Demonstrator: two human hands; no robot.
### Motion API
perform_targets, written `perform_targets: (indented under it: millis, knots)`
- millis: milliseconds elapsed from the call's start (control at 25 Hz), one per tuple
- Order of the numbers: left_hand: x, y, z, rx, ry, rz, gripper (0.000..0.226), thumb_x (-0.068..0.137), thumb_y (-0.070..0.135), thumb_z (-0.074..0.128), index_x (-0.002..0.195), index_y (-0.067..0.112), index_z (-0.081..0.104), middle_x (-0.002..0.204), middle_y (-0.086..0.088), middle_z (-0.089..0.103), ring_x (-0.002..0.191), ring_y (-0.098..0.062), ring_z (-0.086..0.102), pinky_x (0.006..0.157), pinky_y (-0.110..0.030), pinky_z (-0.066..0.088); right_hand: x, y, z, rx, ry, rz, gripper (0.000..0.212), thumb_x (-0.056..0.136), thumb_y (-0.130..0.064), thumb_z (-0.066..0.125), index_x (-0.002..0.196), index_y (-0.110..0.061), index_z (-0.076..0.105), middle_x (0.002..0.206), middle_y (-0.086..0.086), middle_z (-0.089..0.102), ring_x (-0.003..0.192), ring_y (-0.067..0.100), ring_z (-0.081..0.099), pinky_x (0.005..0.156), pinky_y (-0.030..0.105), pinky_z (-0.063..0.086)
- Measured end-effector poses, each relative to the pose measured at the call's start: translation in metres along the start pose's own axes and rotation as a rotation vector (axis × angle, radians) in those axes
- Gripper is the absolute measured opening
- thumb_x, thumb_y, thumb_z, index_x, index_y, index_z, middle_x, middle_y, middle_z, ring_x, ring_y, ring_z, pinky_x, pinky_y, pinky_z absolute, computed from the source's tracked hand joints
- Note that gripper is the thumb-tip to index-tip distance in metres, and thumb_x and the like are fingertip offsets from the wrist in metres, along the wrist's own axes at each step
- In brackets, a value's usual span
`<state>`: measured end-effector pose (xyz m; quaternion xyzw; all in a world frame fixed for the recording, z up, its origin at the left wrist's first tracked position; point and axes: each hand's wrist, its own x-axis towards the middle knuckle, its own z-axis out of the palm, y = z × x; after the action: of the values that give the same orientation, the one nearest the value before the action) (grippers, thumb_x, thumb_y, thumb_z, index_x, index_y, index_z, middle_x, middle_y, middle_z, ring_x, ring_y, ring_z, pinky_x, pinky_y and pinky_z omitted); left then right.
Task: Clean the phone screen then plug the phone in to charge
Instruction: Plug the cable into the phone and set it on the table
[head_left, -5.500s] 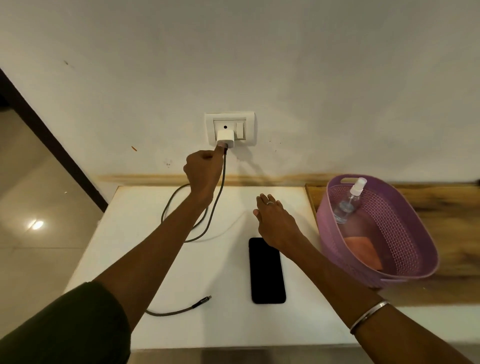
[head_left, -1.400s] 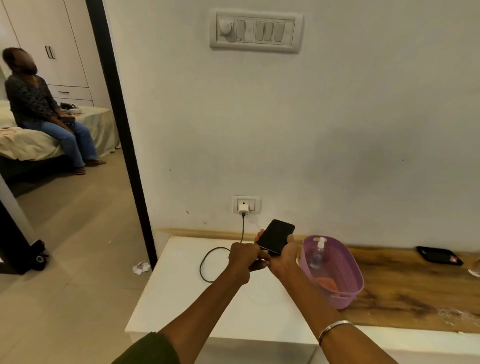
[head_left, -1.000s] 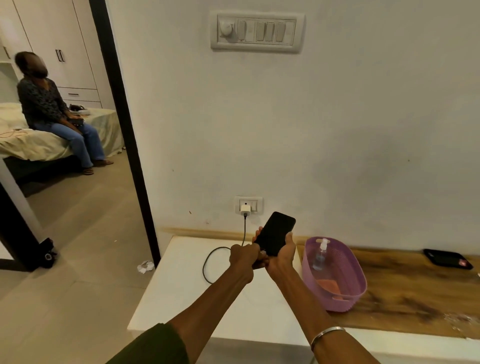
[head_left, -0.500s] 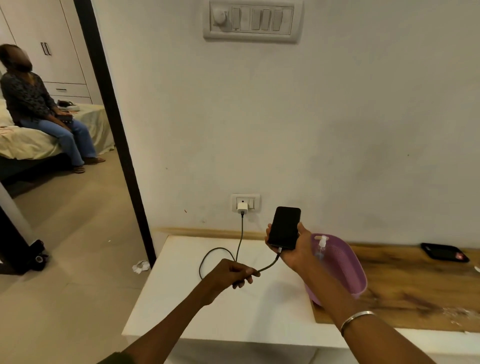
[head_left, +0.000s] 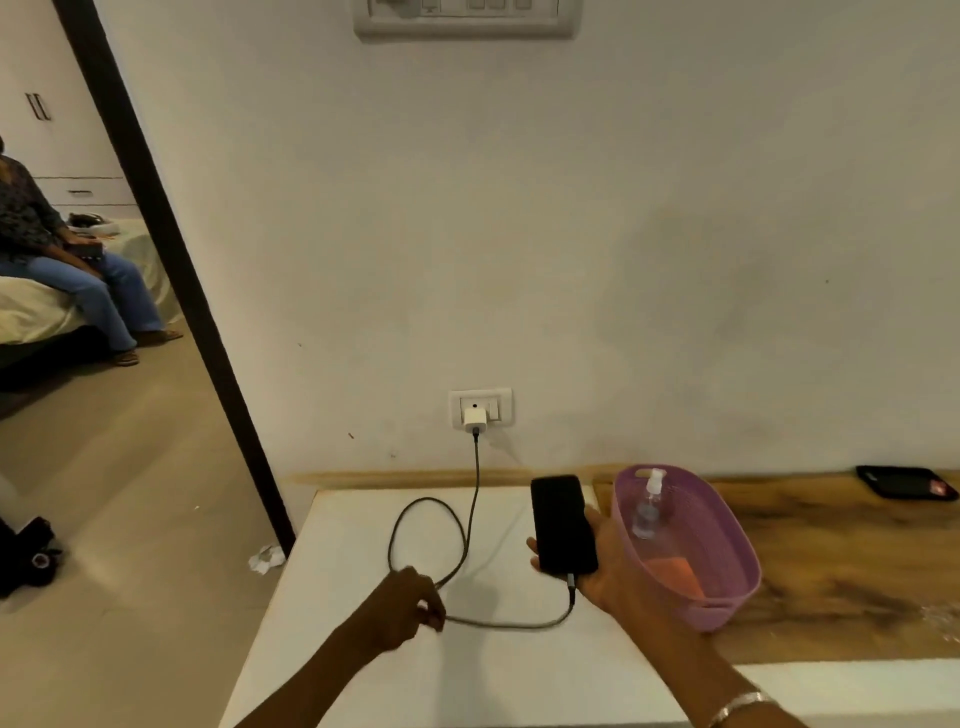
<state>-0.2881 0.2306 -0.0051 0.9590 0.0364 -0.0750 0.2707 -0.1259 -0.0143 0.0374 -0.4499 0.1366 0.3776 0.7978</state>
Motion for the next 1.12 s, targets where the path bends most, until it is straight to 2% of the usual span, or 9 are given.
perform_targets:
  millis: [240, 360, 440, 520, 640, 760, 920, 1000, 1120]
  knots:
    - [0.023, -0.045, 0.051, 0.13, -0.031, -0.107, 0.026, 0.087, 0.002, 0.064, 0.091, 0.025, 0.076, 0.101, 0.013, 0.056, 0.107, -0.008, 0.059, 0.088, -0.01, 0.042, 0.048, 0.061, -0.047, -0.094, 0.106, 0.159, 0.064, 0.099, -0.05, 0.032, 0.126, 0.004, 0.054, 0.103, 0.029, 0.067, 0.09, 0.048, 0.063, 0.078, 0.057, 0.05]
    - [0.026, -0.057, 0.069, 0.1, -0.054, -0.137, 0.032, 0.083, -0.005, 0.061, 0.082, 0.025, 0.071, 0.103, 0.01, 0.058, 0.106, -0.011, 0.06, 0.088, -0.012, 0.044, 0.066, 0.081, -0.064, -0.081, 0.159, 0.22, 0.067, 0.1, -0.05, 0.032, 0.133, 0.006, 0.047, 0.115, 0.033, 0.061, 0.089, 0.047, 0.06, 0.08, 0.058, 0.046]
    - [0.027, -0.063, 0.078, 0.067, -0.015, -0.133, 0.031, 0.079, -0.009, 0.058, 0.087, 0.016, 0.074, 0.105, 0.004, 0.062, 0.103, -0.014, 0.059, 0.09, -0.019, 0.047, 0.073, 0.089, -0.067, -0.089, 0.193, 0.219, 0.065, 0.1, -0.049, 0.035, 0.133, 0.005, 0.047, 0.12, 0.033, 0.059, 0.092, 0.048, 0.062, 0.082, 0.057, 0.048]
    - [0.03, -0.065, 0.081, 0.103, -0.01, -0.128, 0.028, 0.081, -0.006, 0.06, 0.091, 0.015, 0.074, 0.107, 0.006, 0.061, 0.105, -0.012, 0.059, 0.09, -0.017, 0.045, 0.079, 0.093, -0.065, -0.156, 0.251, 0.185, 0.061, 0.1, -0.046, 0.038, 0.133, 0.004, 0.048, 0.123, 0.031, 0.059, 0.101, 0.048, 0.061, 0.088, 0.057, 0.05]
    - [0.038, -0.069, 0.078, 0.143, -0.043, -0.121, 0.03, 0.083, -0.004, 0.059, 0.099, 0.016, 0.075, 0.114, 0.01, 0.058, 0.112, -0.012, 0.058, 0.089, -0.013, 0.043, 0.082, 0.096, -0.055, -0.414, 0.403, 0.159, 0.061, 0.1, -0.046, 0.037, 0.141, -0.001, 0.04, 0.137, 0.024, 0.051, 0.119, 0.042, 0.053, 0.103, 0.054, 0.043]
    - [0.041, -0.07, 0.076, 0.18, -0.073, -0.112, 0.026, 0.087, 0.0, 0.061, 0.102, 0.016, 0.075, 0.123, 0.003, 0.062, 0.112, -0.012, 0.06, 0.091, -0.017, 0.045, 0.082, 0.097, -0.046, -0.557, 0.446, 0.135, 0.06, 0.101, -0.045, 0.034, 0.142, -0.001, 0.038, 0.141, 0.021, 0.048, 0.125, 0.04, 0.048, 0.108, 0.051, 0.039]
    - [0.042, -0.069, 0.077, 0.137, -0.037, -0.132, 0.026, 0.083, -0.004, 0.064, 0.098, 0.014, 0.074, 0.118, 0.0, 0.066, 0.104, -0.013, 0.064, 0.086, -0.017, 0.047, 0.077, 0.106, -0.04, -1.015, 0.529, -0.094, 0.058, 0.091, -0.053, 0.052, 0.12, -0.003, 0.056, 0.113, 0.014, 0.064, 0.102, 0.029, 0.062, 0.091, 0.041, 0.053]
    - [0.039, -0.068, 0.08, 0.099, -0.019, -0.137, 0.032, 0.081, -0.011, 0.059, 0.099, 0.012, 0.073, 0.12, -0.002, 0.064, 0.103, -0.016, 0.064, 0.086, -0.018, 0.05, 0.071, 0.117, -0.041, -1.246, 0.59, -0.159, 0.068, 0.081, -0.056, 0.063, 0.124, -0.005, 0.049, 0.119, 0.013, 0.058, 0.105, 0.029, 0.061, 0.084, 0.037, 0.054]
    - [0.032, -0.065, 0.086, 0.061, 0.012, -0.098, 0.04, 0.081, -0.015, 0.054, 0.107, 0.009, 0.072, 0.127, -0.004, 0.061, 0.109, -0.019, 0.062, 0.089, -0.021, 0.052, 0.07, 0.137, -0.045, -1.567, 0.677, -0.255, 0.081, 0.079, -0.056, 0.063, 0.136, -0.006, 0.035, 0.134, 0.014, 0.046, 0.117, 0.029, 0.053, 0.087, 0.034, 0.054]
